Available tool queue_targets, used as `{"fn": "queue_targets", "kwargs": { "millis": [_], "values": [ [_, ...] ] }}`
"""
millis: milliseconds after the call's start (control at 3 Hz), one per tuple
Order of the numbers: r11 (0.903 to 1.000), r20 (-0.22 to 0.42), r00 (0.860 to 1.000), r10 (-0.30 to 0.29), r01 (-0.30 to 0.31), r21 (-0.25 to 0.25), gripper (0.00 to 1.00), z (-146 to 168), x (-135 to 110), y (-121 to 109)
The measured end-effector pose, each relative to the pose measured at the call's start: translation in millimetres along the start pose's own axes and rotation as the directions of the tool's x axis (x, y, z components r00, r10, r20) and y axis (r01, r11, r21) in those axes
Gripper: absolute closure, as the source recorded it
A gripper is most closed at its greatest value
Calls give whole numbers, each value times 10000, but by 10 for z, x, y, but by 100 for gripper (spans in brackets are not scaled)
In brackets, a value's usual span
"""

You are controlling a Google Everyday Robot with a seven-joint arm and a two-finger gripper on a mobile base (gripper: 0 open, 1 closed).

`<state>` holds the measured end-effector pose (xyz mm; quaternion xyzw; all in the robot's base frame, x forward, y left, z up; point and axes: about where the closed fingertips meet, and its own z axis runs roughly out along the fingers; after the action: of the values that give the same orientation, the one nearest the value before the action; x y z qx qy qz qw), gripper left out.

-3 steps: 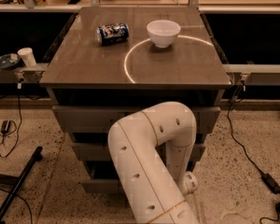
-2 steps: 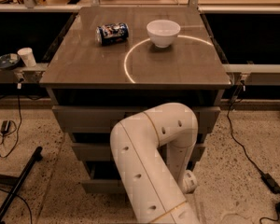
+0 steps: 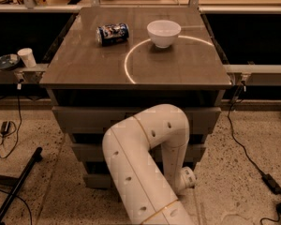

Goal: Close bottom drawer

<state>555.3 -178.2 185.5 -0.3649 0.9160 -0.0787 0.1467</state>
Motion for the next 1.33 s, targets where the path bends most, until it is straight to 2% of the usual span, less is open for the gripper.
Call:
{"fn": "queue_targets", "kwargs": {
  "millis": [333, 667, 1000, 1333],
  "values": [
    [9950, 20, 9987, 507, -507, 859, 100, -3, -29, -171],
    [9787, -134, 9957, 911, -871, 1861, 100, -44, -51, -385],
    [9783, -136, 9955, 938, -896, 1866, 100, -44, -46, -387],
    [9783, -136, 9955, 938, -896, 1866, 81, -44, -46, -387]
  ]
}}
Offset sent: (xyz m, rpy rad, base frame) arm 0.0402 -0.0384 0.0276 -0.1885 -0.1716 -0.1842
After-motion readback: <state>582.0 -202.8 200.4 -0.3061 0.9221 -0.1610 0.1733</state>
